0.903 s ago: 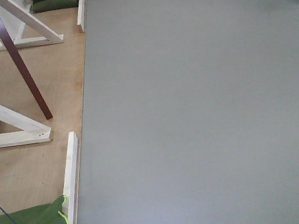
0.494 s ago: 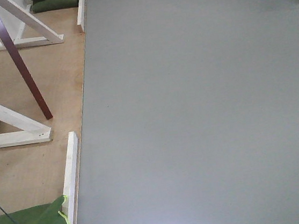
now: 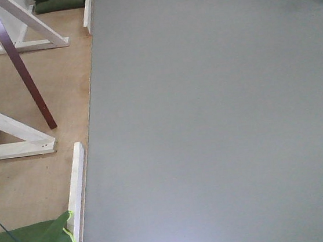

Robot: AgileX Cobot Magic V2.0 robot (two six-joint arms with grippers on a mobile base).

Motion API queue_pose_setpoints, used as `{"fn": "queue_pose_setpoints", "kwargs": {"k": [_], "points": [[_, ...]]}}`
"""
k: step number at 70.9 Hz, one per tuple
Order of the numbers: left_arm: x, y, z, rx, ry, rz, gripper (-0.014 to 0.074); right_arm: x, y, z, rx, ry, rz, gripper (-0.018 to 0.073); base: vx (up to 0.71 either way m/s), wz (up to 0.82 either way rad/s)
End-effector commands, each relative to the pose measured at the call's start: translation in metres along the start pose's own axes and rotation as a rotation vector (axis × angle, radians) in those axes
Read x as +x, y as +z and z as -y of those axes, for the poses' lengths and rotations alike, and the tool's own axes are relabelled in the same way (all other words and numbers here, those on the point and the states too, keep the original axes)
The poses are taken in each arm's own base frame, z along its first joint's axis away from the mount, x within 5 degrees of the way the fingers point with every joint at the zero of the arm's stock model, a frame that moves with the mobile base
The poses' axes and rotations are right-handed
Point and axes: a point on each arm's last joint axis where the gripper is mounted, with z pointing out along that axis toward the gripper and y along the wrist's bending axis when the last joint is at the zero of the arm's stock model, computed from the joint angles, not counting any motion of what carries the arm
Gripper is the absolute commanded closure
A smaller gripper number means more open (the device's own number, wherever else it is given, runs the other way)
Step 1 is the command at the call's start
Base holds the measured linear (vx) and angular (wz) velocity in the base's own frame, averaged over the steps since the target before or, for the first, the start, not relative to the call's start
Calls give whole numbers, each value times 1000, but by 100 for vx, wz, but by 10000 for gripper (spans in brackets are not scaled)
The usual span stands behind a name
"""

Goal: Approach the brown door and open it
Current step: 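Drive the base forward alongside the ajar brown wooden door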

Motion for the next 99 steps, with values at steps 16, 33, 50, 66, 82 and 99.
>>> {"fn": "queue_pose_setpoints", "kwargs": {"k": [16,33,50,66,82,99], "points": [[0,-2,0,12,-18,79,586,-7,-1,0,1,-13,86,559,0,0],[0,-2,0,12,-18,79,586,-7,-1,0,1,-13,86,559,2,2],[0,-2,0,12,-18,79,586,-7,-1,0,1,-13,86,559,11,-2],[0,-2,0,12,-18,79,586,-7,-1,0,1,-13,86,559,21,-7],[0,-2,0,12,-18,79,586,-7,-1,0,1,-13,86,559,27,0],[0,-2,0,12,-18,79,586,-7,-1,0,1,-13,86,559,28,12]]}}
